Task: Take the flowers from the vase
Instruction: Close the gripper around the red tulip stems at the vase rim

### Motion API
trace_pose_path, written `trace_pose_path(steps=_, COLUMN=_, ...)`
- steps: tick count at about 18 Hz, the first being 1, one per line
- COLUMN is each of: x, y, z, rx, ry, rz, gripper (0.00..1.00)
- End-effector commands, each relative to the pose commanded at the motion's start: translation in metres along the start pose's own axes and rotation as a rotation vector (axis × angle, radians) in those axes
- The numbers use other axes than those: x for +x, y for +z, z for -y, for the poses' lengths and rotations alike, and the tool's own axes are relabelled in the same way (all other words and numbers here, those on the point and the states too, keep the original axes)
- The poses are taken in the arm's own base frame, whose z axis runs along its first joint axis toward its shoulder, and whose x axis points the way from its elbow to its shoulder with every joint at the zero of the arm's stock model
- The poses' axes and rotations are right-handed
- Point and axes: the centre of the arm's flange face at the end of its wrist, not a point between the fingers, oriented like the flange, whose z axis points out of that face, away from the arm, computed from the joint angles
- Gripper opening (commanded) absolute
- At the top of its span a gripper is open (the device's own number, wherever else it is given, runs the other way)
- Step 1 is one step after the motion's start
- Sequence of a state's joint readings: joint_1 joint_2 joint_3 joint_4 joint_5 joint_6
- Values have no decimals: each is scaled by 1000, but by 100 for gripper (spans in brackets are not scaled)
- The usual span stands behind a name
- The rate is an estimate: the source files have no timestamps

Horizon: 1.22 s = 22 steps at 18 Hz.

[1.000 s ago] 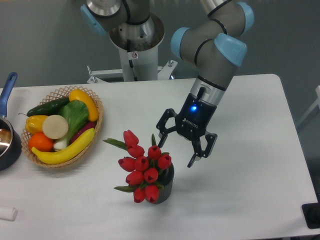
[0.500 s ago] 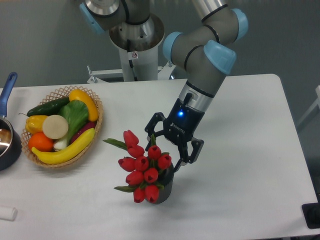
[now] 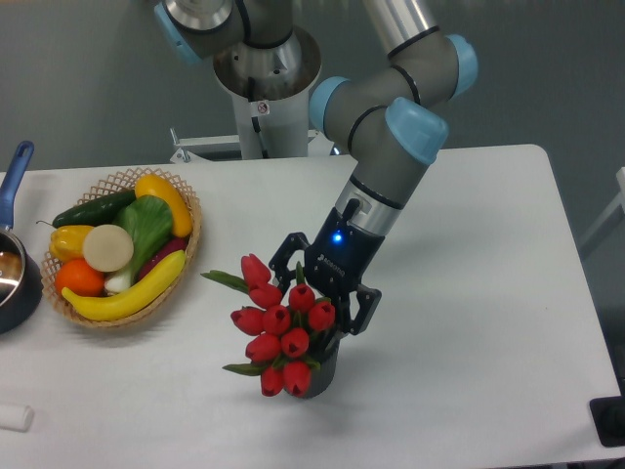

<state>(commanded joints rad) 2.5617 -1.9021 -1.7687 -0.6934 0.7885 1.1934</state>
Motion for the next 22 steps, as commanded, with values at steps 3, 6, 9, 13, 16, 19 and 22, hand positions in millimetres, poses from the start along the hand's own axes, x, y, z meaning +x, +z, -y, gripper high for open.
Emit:
trace_pose_path(steps=3, x=0, y=0, z=-1, rx=0, ry=-3, rz=-1, gripper=78)
trace_pose_path(steps=6, x=1, y=-1, z=1, rx=0, ry=-5, rz=1, gripper=67)
trace_pose_path(steps=9, x=0, y=0, z=2, rx=3, ry=-2, rz=1, gripper=59)
trace_pose_path(steps=13, x=-1, y=-3, z=3, rx=9, ry=-1, rz=4, gripper=59)
trace_pose_path(steps=16, x=-4, y=-9, z=7, rx=15, ry=-6, rz=15, gripper=57)
trace_pose_path(steps=19, x=-4, y=-10, z=8, rx=16, ry=-30, rz=16, gripper=52)
trace_pose_path(steps=22, x=-5, y=-13, z=7, rx=17, ry=-32, rz=22, gripper=50)
